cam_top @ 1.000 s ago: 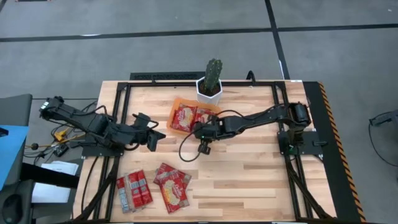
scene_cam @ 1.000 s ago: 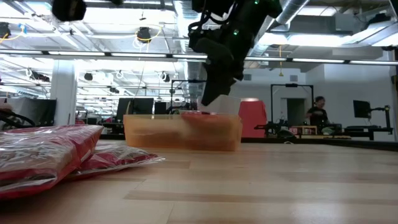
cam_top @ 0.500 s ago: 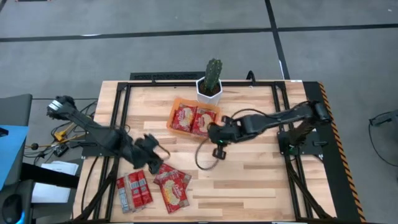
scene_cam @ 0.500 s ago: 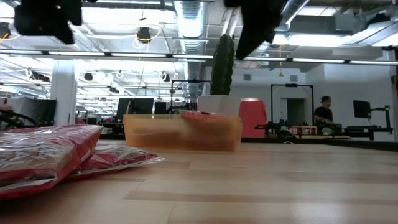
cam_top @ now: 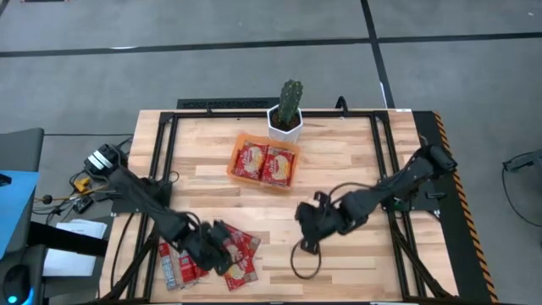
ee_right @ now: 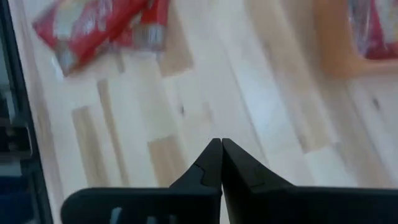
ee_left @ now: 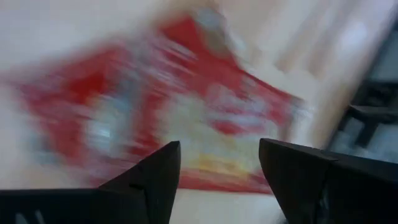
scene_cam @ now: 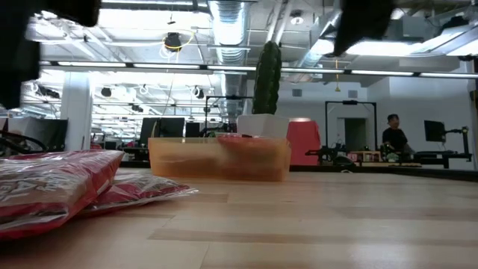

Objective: Sort popcorn bags into baskets
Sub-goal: Put the popcorn bag into the orange bin

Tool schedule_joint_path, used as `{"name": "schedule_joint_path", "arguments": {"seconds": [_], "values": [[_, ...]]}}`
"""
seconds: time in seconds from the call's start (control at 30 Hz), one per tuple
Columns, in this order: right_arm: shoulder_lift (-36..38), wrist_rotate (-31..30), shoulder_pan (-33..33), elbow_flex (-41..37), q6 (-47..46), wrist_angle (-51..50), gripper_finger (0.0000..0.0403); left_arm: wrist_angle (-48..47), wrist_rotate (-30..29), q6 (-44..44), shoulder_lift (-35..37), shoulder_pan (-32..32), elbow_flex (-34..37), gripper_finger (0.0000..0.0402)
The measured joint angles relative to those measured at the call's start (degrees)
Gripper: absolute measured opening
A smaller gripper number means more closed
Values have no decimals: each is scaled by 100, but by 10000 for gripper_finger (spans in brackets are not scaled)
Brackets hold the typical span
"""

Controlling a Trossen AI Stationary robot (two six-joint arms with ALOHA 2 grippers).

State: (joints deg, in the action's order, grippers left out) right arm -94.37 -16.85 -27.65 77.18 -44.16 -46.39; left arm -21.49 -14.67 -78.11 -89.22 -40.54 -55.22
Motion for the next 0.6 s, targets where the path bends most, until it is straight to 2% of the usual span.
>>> {"name": "schedule_joint_path", "arguments": {"seconds": [0.17,0.33,0.43,0.53,0.6], "values": [[-244,-69,-449,9,-369,388,18,609,113,-1069,-403,-436,-2,206],[-551,-216,-689,20,-695,622,29,473,-149,-2651,-467,-750,-18,206],[-788,-183,-763,7,-777,883,31,159,-590,-3700,-477,-955,-11,206],[-960,-175,-805,30,-820,1086,27,232,-1204,-4760,-703,-1180,-27,206],[-1062,-153,-885,20,-851,1157,22,292,-1339,-5182,-939,-1228,-17,206]]}}
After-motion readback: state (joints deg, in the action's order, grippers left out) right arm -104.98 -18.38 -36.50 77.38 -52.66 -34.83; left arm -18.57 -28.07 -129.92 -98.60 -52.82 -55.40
